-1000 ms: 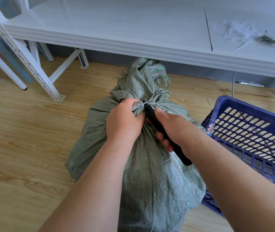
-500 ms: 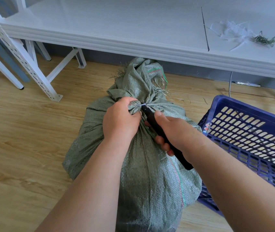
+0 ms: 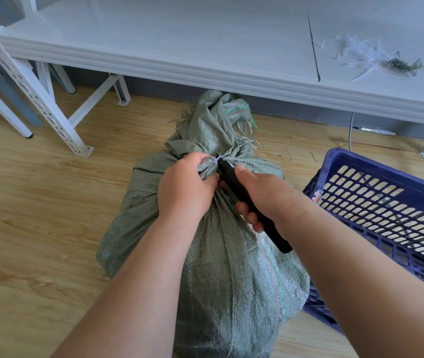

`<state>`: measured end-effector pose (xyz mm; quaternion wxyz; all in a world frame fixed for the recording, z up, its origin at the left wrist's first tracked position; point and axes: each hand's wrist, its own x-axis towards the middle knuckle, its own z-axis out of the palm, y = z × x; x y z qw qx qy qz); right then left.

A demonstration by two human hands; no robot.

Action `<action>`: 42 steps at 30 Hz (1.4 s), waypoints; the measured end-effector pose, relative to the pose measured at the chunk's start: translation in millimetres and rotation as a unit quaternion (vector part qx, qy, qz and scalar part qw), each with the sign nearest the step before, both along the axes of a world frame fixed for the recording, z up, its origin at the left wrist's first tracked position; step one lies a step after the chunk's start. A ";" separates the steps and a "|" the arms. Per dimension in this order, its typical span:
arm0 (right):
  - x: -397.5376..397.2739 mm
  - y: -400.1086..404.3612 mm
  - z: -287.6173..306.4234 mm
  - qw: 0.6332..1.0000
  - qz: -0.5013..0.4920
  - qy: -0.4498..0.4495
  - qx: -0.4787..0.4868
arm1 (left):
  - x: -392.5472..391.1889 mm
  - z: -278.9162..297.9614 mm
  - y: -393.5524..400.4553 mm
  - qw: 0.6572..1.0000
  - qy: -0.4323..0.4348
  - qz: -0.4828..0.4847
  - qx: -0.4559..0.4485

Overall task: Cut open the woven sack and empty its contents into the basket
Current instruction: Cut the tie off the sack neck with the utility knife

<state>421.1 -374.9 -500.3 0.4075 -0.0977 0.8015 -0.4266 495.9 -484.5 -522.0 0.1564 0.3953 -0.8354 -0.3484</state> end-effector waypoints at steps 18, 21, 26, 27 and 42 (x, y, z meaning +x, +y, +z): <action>-26.9 24.2 39.8 0.996 -0.043 0.053 -0.060 | 2.6 -5.2 -16.2 1.000 -0.019 0.019 0.014; -17.1 10.8 21.4 0.985 -0.017 0.154 -0.079 | -2.0 1.1 -5.3 0.999 0.034 -0.003 0.021; -10.1 -9.5 0.9 0.952 -0.043 0.283 -0.108 | -3.4 3.9 3.3 0.999 0.047 -0.010 -0.019; -9.1 -12.0 0.2 0.951 -0.044 0.287 -0.106 | -3.3 4.1 5.0 0.999 0.036 -0.011 -0.037; -38.5 5.0 38.1 0.943 -0.148 0.224 -0.195 | -30.1 49.5 19.3 0.962 0.169 -0.049 -0.206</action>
